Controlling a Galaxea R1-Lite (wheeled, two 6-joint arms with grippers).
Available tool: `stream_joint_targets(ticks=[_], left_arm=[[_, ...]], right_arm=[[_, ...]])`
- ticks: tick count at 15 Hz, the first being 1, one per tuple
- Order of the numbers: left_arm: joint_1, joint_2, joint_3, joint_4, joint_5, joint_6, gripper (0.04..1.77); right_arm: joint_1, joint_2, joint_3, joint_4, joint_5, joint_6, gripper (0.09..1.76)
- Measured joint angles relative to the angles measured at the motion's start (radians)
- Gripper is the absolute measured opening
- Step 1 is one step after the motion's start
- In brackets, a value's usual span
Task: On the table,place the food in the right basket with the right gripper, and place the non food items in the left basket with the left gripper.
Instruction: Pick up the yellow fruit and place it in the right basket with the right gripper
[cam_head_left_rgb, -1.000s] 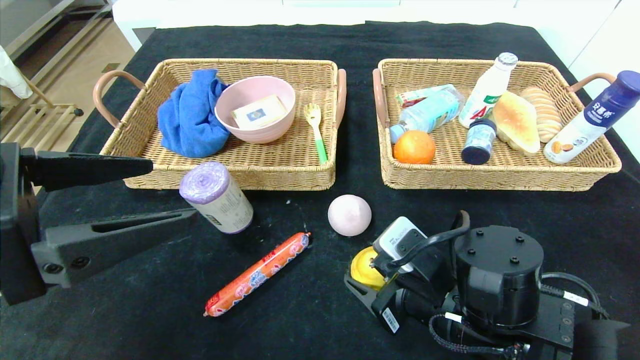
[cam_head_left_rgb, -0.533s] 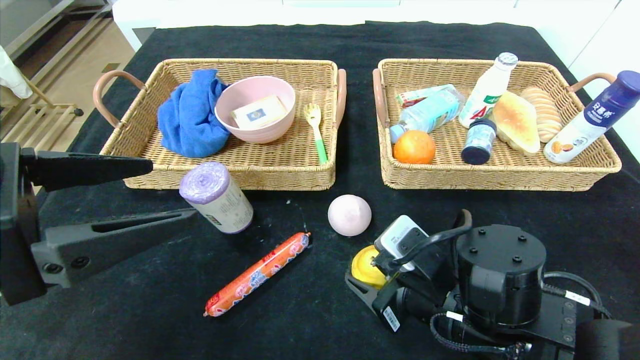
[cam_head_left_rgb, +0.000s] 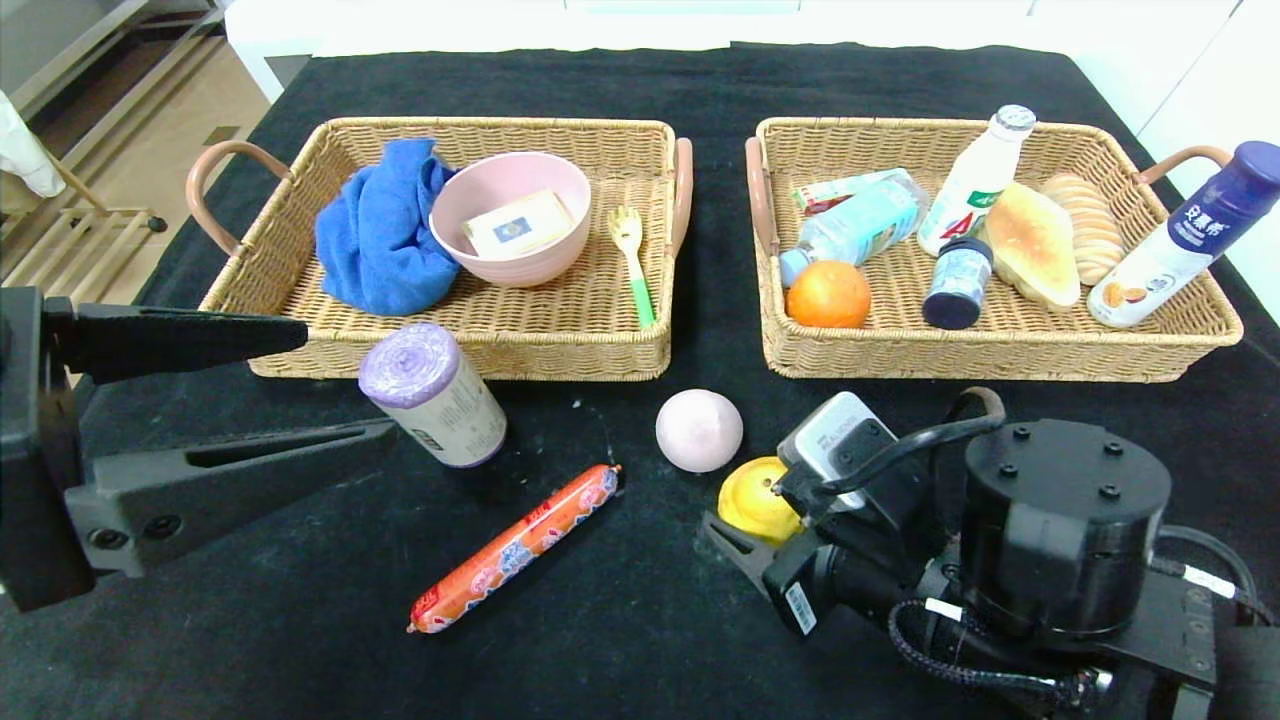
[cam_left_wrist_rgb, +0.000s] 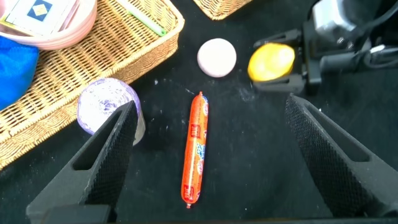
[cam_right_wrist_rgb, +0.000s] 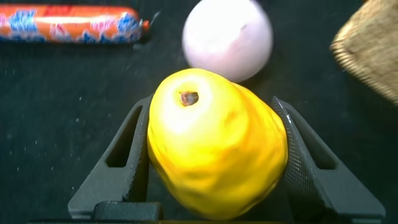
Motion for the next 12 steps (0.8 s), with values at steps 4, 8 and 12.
stream_joint_targets(ticks=[4, 8, 12], left_arm=[[0.0, 0.002, 0.0, 0.0, 0.0, -0.001, 1.72], [0.0, 0.002, 0.0, 0.0, 0.0, 0.0, 1.72], [0.0, 0.002, 0.0, 0.0, 0.0, 0.0, 1.72]], right_arm=[[-0.012, -0.041, -0.018, 0.046, -0.003, 0.0, 1.23], [-0.028, -0.092, -0.073, 0.12, -0.003, -0.002, 1.23], [-0.067, -0.134, -0.164, 0.211, -0.003, -0.006, 1.22]])
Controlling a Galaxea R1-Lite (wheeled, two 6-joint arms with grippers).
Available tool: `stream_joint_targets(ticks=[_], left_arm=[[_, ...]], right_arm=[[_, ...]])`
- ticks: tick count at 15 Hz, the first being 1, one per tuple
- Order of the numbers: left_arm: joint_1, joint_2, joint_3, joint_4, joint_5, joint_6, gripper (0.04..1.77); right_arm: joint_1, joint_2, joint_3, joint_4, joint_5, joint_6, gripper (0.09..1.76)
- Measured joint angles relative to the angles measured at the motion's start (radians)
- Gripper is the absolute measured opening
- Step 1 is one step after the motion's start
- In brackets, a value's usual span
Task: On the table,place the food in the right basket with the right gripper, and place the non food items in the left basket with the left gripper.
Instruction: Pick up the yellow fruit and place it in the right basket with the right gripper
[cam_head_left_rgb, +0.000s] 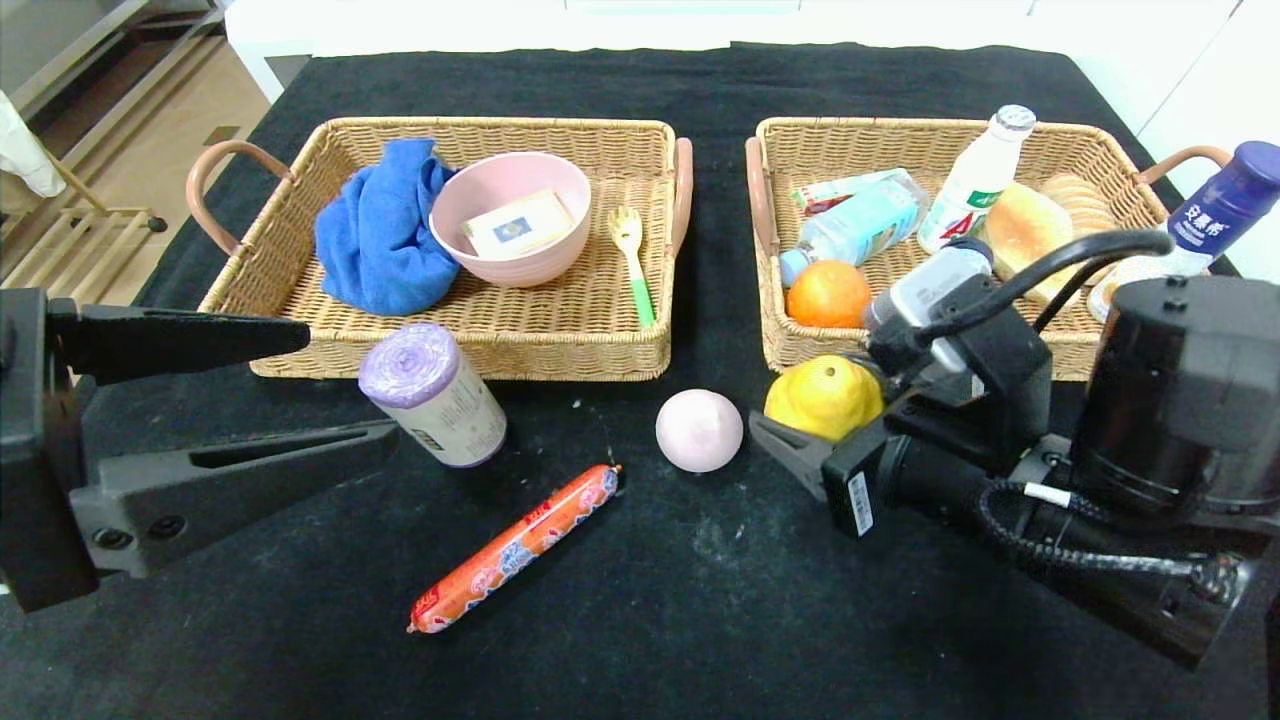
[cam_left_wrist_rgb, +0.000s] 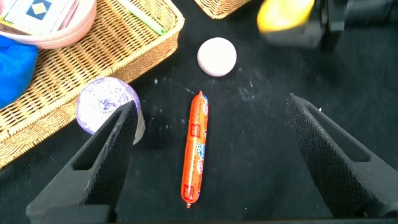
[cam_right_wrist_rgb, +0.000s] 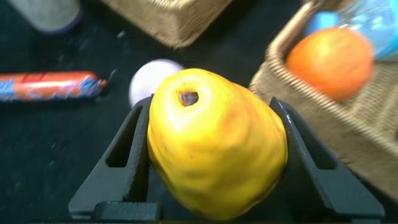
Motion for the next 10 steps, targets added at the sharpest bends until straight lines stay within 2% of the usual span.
stream_joint_targets(ticks=[10], left_arm=[[-0.006, 0.0, 0.0, 0.001, 0.0, -0.001, 1.72]], right_arm=[[-0.167, -0.013, -0.306, 0.21, 0.009, -0.011, 1.22]])
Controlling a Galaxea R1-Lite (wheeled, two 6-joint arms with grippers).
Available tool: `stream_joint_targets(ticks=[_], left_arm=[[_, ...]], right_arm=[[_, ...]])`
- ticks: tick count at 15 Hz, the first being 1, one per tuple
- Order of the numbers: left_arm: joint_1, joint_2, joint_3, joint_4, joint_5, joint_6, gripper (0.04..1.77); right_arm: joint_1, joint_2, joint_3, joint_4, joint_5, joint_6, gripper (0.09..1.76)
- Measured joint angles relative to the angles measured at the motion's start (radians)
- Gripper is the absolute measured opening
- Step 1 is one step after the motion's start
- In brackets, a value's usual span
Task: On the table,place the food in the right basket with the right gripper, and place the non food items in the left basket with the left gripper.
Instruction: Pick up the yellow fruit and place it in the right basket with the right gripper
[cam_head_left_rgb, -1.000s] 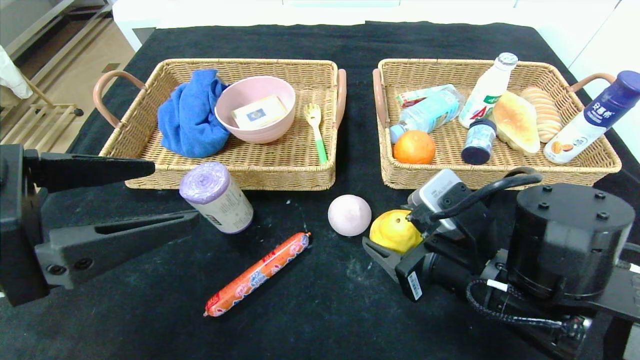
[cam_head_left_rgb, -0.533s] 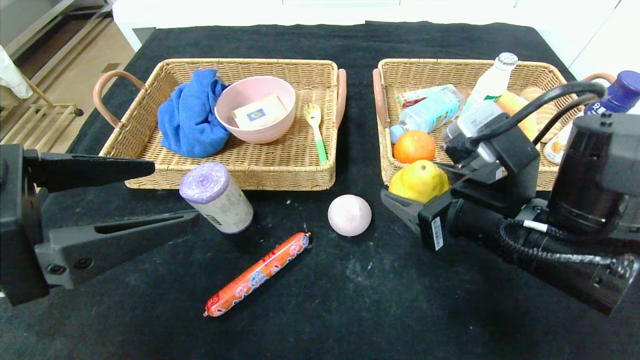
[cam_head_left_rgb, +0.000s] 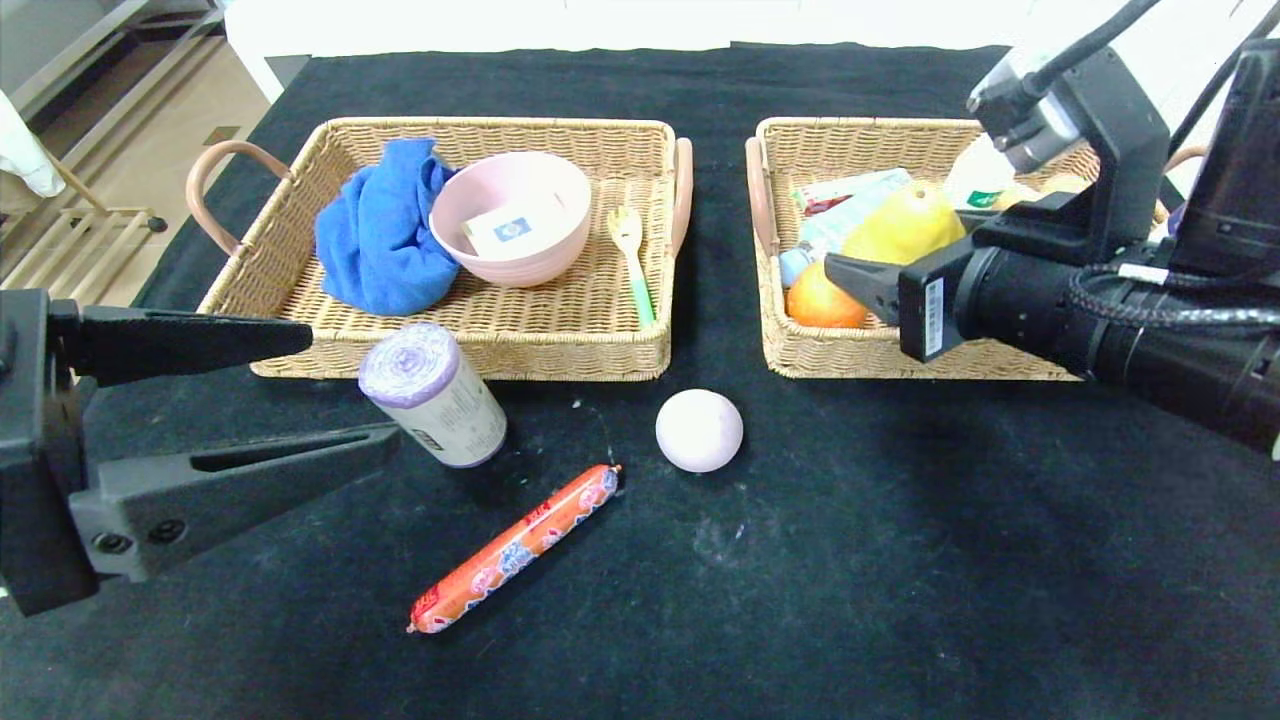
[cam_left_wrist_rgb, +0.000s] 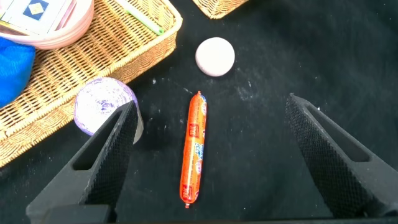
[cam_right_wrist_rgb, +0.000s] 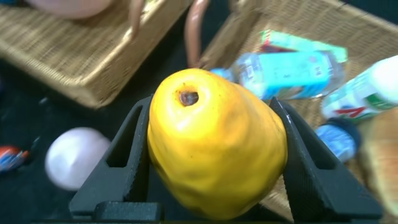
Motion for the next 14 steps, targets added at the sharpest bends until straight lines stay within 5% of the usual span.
stream_joint_targets(ticks=[6, 14], left_arm=[[-0.001, 0.0, 0.002, 0.001, -0.001, 0.0, 1.72], [-0.019, 0.001, 0.009, 0.002, 0.001, 0.0, 1.72]], right_arm=[[-0.127, 0.105, -0.199, 0.041, 0.039, 0.005, 1.22], [-0.192, 0.292, -0.486, 0.091, 0.043, 0.043, 1.22]])
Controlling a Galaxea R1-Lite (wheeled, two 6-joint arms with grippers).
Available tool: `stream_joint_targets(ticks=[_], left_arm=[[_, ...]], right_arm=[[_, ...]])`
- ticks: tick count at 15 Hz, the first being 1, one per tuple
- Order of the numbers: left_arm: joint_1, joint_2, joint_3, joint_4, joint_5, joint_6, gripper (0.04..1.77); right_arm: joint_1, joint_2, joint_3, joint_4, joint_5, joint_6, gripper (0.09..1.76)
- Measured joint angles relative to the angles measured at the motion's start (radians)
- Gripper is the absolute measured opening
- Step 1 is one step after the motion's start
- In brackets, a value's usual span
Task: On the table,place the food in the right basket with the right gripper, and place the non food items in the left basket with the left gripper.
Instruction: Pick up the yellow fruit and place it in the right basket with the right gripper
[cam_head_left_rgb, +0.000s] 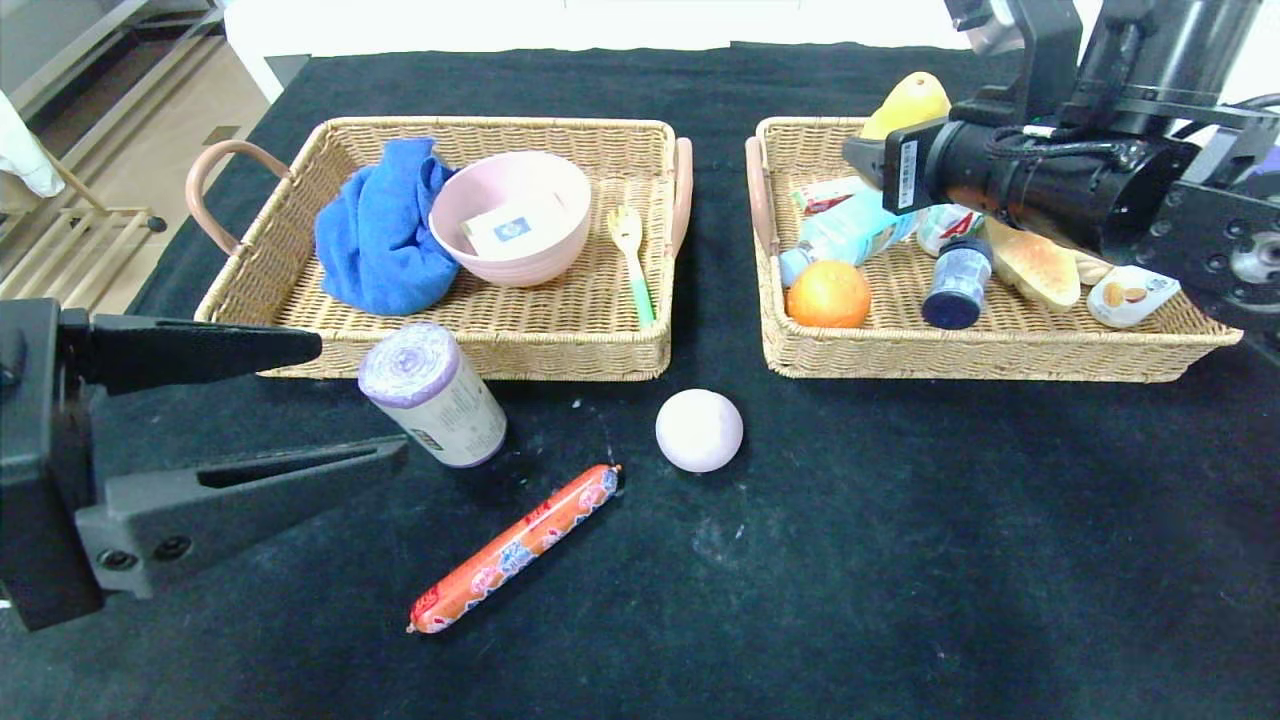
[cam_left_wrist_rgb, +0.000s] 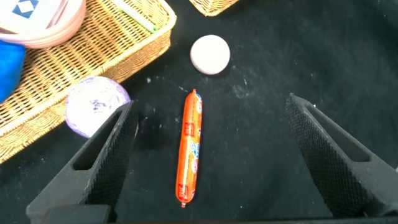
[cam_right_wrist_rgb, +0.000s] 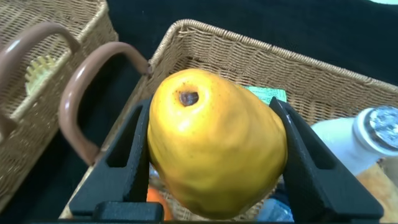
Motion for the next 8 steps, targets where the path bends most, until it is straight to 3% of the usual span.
stream_joint_targets(ticks=[8], left_arm=[[-0.003, 0.003, 0.001, -0.001, 0.0, 0.0, 1.72]], right_arm=[[-0.013, 0.142, -0.177, 0.015, -0.003, 0.033, 1.22]])
